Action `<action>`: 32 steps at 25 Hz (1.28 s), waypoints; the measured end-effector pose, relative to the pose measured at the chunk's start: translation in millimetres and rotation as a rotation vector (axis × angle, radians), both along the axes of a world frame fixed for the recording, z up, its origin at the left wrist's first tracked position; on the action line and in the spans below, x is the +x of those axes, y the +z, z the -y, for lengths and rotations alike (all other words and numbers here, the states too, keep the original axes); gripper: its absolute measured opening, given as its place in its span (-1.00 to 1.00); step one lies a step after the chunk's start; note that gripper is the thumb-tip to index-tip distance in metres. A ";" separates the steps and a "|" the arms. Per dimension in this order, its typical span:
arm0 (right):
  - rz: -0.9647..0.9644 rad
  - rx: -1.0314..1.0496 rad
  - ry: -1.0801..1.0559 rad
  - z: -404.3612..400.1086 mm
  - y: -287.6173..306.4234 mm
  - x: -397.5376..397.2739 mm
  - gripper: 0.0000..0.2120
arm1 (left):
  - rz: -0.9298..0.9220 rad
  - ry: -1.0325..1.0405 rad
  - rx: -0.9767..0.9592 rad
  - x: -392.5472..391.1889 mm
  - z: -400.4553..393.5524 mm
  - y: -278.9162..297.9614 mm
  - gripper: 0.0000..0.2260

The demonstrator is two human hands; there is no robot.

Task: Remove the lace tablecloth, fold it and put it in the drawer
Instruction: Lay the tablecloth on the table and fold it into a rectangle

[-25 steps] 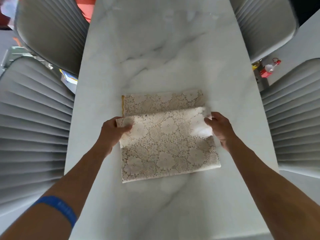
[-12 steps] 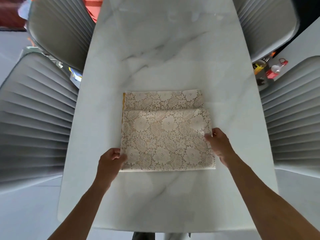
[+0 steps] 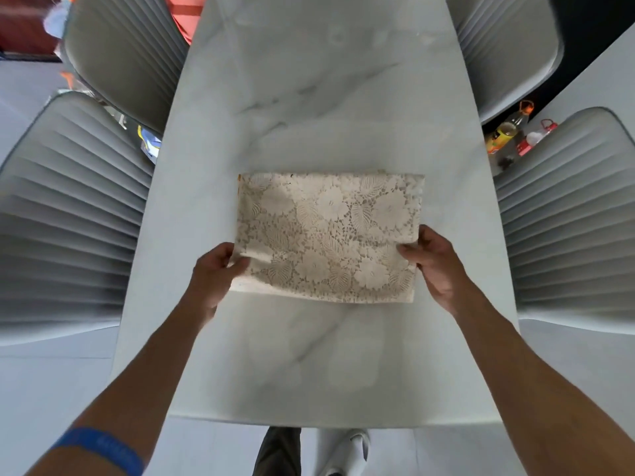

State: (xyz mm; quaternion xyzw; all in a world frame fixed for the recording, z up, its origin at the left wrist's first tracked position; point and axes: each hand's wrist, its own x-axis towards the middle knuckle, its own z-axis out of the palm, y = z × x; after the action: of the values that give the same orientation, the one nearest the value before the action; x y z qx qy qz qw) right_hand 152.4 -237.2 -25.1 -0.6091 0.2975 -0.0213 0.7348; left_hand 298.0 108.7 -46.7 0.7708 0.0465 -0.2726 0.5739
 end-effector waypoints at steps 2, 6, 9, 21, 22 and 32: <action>-0.011 0.079 0.061 -1.0 8.3 -32.5 -0.71 | -0.068 -0.109 -0.006 -14.1 -23.8 5.5 -0.86; -0.232 0.157 0.021 -16.2 -7.8 -94.1 -0.69 | -0.112 -0.396 0.375 -75.5 -56.9 -12.5 -0.69; -0.259 0.085 0.006 -21.5 -24.2 -99.3 -0.68 | -0.216 -0.276 0.044 -103.5 -65.9 -21.6 -0.63; -0.192 -0.178 0.142 -10.4 -40.2 -43.6 -0.62 | 0.885 -1.074 0.495 -16.7 -52.8 -38.0 -0.20; -0.188 -0.195 0.071 -7.5 -39.3 -30.1 -0.63 | 0.915 -0.988 0.513 1.1 -42.5 -36.4 -0.23; -0.545 -0.243 0.019 -23.3 -50.1 -19.4 -0.58 | -0.126 -0.021 0.159 -7.3 -23.8 -31.3 -0.70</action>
State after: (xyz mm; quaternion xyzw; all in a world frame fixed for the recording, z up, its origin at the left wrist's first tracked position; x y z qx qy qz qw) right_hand 133.0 -213.9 -75.2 -0.6788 0.4734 0.1144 0.5495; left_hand 290.7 132.5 -78.0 0.7958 0.0958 -0.3220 0.5038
